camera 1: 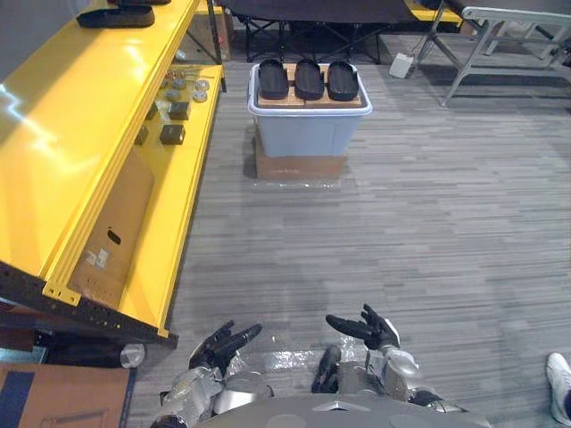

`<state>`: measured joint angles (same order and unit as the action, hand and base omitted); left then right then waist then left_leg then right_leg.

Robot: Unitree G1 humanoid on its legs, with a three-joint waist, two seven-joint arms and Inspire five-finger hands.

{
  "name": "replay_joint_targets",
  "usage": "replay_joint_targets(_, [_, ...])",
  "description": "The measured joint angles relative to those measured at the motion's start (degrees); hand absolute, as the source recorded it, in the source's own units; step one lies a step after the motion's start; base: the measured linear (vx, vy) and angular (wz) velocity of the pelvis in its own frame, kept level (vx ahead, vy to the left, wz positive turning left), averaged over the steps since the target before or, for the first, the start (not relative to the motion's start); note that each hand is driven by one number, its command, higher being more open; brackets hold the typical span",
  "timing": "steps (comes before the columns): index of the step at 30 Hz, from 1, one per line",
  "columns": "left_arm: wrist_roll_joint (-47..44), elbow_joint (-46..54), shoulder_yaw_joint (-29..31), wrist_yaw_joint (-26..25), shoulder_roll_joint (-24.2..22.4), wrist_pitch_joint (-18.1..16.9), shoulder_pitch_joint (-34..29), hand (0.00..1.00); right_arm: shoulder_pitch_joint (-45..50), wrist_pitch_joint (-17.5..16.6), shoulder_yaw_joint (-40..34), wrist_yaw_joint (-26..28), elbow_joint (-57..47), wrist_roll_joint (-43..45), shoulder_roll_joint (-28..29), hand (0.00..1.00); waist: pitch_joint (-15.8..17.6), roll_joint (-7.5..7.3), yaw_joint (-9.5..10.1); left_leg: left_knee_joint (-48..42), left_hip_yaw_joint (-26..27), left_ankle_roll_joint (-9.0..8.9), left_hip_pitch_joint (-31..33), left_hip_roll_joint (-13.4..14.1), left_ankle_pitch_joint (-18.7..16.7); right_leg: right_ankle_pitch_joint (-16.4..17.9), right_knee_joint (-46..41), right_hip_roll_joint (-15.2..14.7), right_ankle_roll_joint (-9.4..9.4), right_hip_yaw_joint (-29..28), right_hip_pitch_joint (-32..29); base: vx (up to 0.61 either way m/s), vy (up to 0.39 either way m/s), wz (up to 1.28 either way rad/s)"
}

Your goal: Walk over and take three plastic housings, then place them on the shelf

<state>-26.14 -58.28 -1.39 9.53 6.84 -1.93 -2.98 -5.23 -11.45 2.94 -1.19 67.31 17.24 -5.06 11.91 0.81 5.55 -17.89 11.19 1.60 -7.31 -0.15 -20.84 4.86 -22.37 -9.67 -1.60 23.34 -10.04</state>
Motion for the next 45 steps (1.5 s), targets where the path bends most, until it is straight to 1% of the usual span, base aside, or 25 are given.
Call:
replay_joint_targets(2, [-0.35,-1.5,0.3,-0.24,-1.2,1.46,-0.87,1.0,-0.05,0.97,-0.27,0.12,-0.01,-0.21,-1.45,1.0,-1.6,2.07,-1.2,-3.45,0.16,-1.9,0.2,2.07,-1.97,3.79,-1.51,1.4,-0.05,0.27,0.1,0.36,-0.108,0.0])
replay_joint_targets(3, [-0.75,-1.61,1.19,-0.29,-1.05,1.72,-0.75,1.0,-0.03,1.29,-0.44,0.41,0.07,-0.98,-2.37,1.0,-1.96,2.84,-1.2,-14.5,0.26,-2.41,4.87,3.84,-1.76,5.39,-2.82,1.9,-0.44,0.39,0.25,0.39,-0.076,-0.01])
replay_joint_targets(5, [-2.56,-1.93,3.01,-0.59,-1.86,1.71,-0.88,1.0,1.05,2.23,0.0,1.16,0.12,-2.99,-3.92,1.0,-2.17,3.73,-1.23,-30.3,0.46,-5.01,10.79,7.3,3.42,6.78,-2.32,2.96,-0.23,0.94,3.21,0.44,-0.054,0.05])
replay_joint_targets(7, [-5.59,-2.94,4.53,-1.04,-2.51,1.7,-1.28,1.0,1.86,3.33,0.34,1.17,0.45,-5.25,-4.61,1.0,-1.68,4.74,-0.87,-39.61,-2.76,-6.69,15.3,8.55,4.31,6.66,1.85,5.31,-0.1,1.41,8.86,0.41,0.028,0.01])
replay_joint_targets(10, [-11.21,-1.55,9.37,-1.55,-4.43,1.03,-2.09,1.0,0.13,3.58,0.75,0.59,1.78,-5.78,-4.32,1.0,-0.63,3.03,2.03,-24.52,-3.92,-4.6,17.57,4.84,1.4,5.71,6.96,4.81,0.85,-1.4,14.25,0.36,0.089,-0.47])
replay_joint_targets(11, [-11.7,-0.43,10.43,-1.47,-4.22,0.65,-2.08,1.0,-1.49,3.57,1.12,0.57,2.09,-5.6,-3.62,1.0,0.35,1.4,2.81,-14.79,-5.68,-3.68,18.68,3.22,2.45,5.57,8.55,3.54,1.41,-2.39,15.51,0.25,0.134,-0.49])
replay_joint_targets(13, [-11.63,0.27,12.18,-1.5,-3.62,0.29,-2.0,1.0,-3.48,3.37,2.22,0.58,2.11,-5.57,-3.07,1.0,1.51,-0.74,4.19,-2.03,-10.21,-4.3,19.98,2.84,10.12,6.44,10.4,1.62,2.95,-4.62,16.97,0.24,0.162,-0.47])
replay_joint_targets(15, [-11.44,-2.44,13.69,-1.52,-3.72,-0.1,-2.8,1.0,-3.73,3.2,4.5,0.6,2.36,-5.64,-2.94,1.0,1.38,0.0,5.2,5.0,-11.15,-7.13,17.87,4.32,22.81,8.62,10.33,0.26,6.71,-6.11,19.98,0.32,0.256,-0.24])
replay_joint_targets(18, [-11.11,-3.13,13.66,-1.54,-1.26,0.87,-3.14,1.0,-4.62,3.2,4.45,1.28,3.57,-5.66,-0.66,1.0,2.24,-4.52,5.84,-1.59,-9.95,-3.67,18.24,-0.41,16.81,8.31,9.01,-4.57,9.2,-5.92,22.45,0.38,0.277,0.09])
replay_joint_targets(21, [-10.66,-3.07,13.65,-1.85,-0.69,2.22,-3.48,1.0,-2.28,2.71,3.54,1.3,3.61,-6.53,-0.89,1.0,0.45,-5.7,5.82,-3.6,-9.43,0.1,17.5,-4.61,12.9,6.96,-1.87,-9.94,11.02,-6.32,19.61,0.36,0.253,0.27])
replay_joint_targets(22, [-9.88,-3.07,13.66,-1.83,-0.73,2.16,-3.65,1.0,-2.14,2.54,2.86,1.39,3.63,-7.12,-0.97,1.0,0.38,-5.58,5.8,-4.01,-9.42,0.81,17.15,-5.23,12.59,6.16,-6.92,-11.38,10.27,-6.49,17.6,0.35,0.211,0.27])
replay_joint_targets(24, [-8.61,-3.07,13.5,-2.02,-0.97,2.15,-3.62,1.0,-0.15,1.74,1.36,1.76,3.74,-8.47,-0.78,1.0,0.9,-4.43,5.06,-3.38,-9.75,2.91,12.52,-6.55,10.63,1.97,-29.1,-16.34,4.03,-6.52,8.85,0.41,0.209,0.13])
replay_joint_targets(25, [-8.67,-3.07,13.5,-2.03,-1.24,2.12,-3.69,1.0,-0.07,1.56,1.04,1.83,3.75,-9.47,-0.79,1.0,0.93,-3.89,5.01,-2.58,-9.98,3.3,10.86,-6.54,10.32,2.7,-32.81,-16.4,3.01,-6.35,7.12,0.34,0.138,0.06])
replay_joint_targets(27, [-9.31,-3.04,12.42,-2.02,-1.48,2.07,-4.04,1.0,0.45,-0.27,0.56,1.93,2.87,-10.38,-1.29,1.0,0.23,-2.71,4.76,1.65,-10.25,3.45,5.68,-5.99,10.31,6.41,-33.4,-14.87,2.77,-3.87,3.34,0.37,0.069,-0.04])
replay_joint_targets(29, [-9.48,-3.02,10.87,-2.22,-1.5,2.5,-3.79,1.0,-0.29,-0.19,0.27,1.87,2.56,-11.51,-1.53,1.0,0.17,-1.04,4.37,4.45,-10.91,3.44,2.46,-4.54,10.31,8.99,-21.46,-10.79,3.44,0.34,2.75,0.34,-0.01,0.04])
replay_joint_targets(30, [-9.66,-3.0,10.31,-2.57,-1.57,3.45,-2.59,1.0,-1.3,0.01,0.38,1.93,2.41,-11.91,-1.66,1.0,0.3,-0.61,4.04,5.58,-11.75,3.34,1.09,-3.17,10.25,8.46,-10.7,-6.28,4.25,-0.51,1.9,0.26,-0.094,0.36])
replay_joint_targets(31, [-9.98,-2.98,9.43,-2.86,-1.28,4.44,-1.18,1.0,-1.77,1.05,0.84,2.23,2.08,-11.83,-1.71,1.0,0.5,-0.18,3.67,5.86,-13.43,2.74,1.0,-2.19,9.9,6.08,0.77,-1.71,7.17,-4.13,0.66,0.25,-0.117,0.51])
replay_joint_targets(33, [-9.93,-2.8,7.92,-2.39,-0.53,5.61,0.29,1.0,-1.45,2.92,1.0,2.49,2.17,-11.41,-1.69,1.0,0.39,-1.35,3.2,5.31,-16.5,1.41,1.31,-2.89,8.75,-1.39,13.05,0.18,9.26,-9.67,-0.59,0.24,-0.185,0.78])
replay_joint_targets(34, [-9.95,-2.56,7.97,-2.18,-0.48,5.98,0.52,1.0,-1.16,3.23,0.9,2.48,2.0,-11.32,-1.69,1.0,0.46,-2.01,3.27,4.64,-17.29,1.06,1.23,-3.46,7.92,-3.03,14.05,-0.16,9.07,-10.75,-1.05,0.27,-0.286,0.86])
replay_joint_targets(36, [-10.02,-2.21,8.64,-2.7,-0.87,5.86,-0.02,1.0,-0.53,4.46,-0.42,2.69,2.32,-11.37,-2.12,1.0,-0.4,-1.74,3.93,1.83,-19.84,-0.32,0.05,-3.09,3.46,-9.16,10.29,0.15,4.67,-12.18,-1.02,0.27,-0.288,0.57])
replay_joint_targets(38, [-11.81,-1.98,9.46,-3.62,-2.71,5.66,-2.24,1.0,-0.88,5.06,-1.9,3.39,2.73,-11.39,-2.63,1.0,-2.11,0.43,4.09,1.03,-20.13,-1.29,0.36,-1.08,2.63,-6.5,9.08,2.19,3.38,-10.84,-1.55,0.31,-0.206,0.21])
replay_joint_targets(40, [-12.58,-2.22,11.62,-3.6,-3.84,5.59,-2.65,1.0,-1.35,5.96,-3.9,3.58,2.91,-11.38,-2.75,1.0,-2.4,0.99,4.02,-9.76,-18.18,-2.89,6.43,-0.37,3.63,-5.82,10.57,2.67,2.65,-9.04,-0.49,0.28,-0.173,0.32])
replay_joint_targets(42, [-12.47,-2.49,15.7,-3.36,-5.87,4.0,-4.39,1.0,-0.56,6.82,-4.76,3.86,4.68,-11.37,-3.32,1.0,-2.81,2.06,5.23,-26.21,-15.96,-7.24,14.1,1.72,8.89,-4.95,13.3,4.27,1.96,-6.64,3.61,0.3,-0.154,0.35])
replay_joint_targets(44, [-12.37,-2.56,17.59,-3.12,-6.22,2.84,-5.43,1.0,-0.12,7.96,-5.42,4.14,5.91,-11.22,-3.13,1.0,-2.68,1.72,5.46,-33.35,-16.37,-8.77,17.32,2.42,14.03,-4.55,14.73,4.57,1.41,-5.16,6.58,0.26,-0.091,0.51])
replay_joint_targets(45, [-12.29,-2.52,18.1,-2.97,-6.42,1.98,-6.0,1.0,0.07,8.99,-7.88,4.21,6.52,-9.65,-2.88,1.0,-2.76,1.75,5.42,-35.86,-15.33,-7.99,19.8,4.11,13.07,-4.24,15.92,4.66,1.08,-2.58,8.86,0.25,-0.063,0.67])
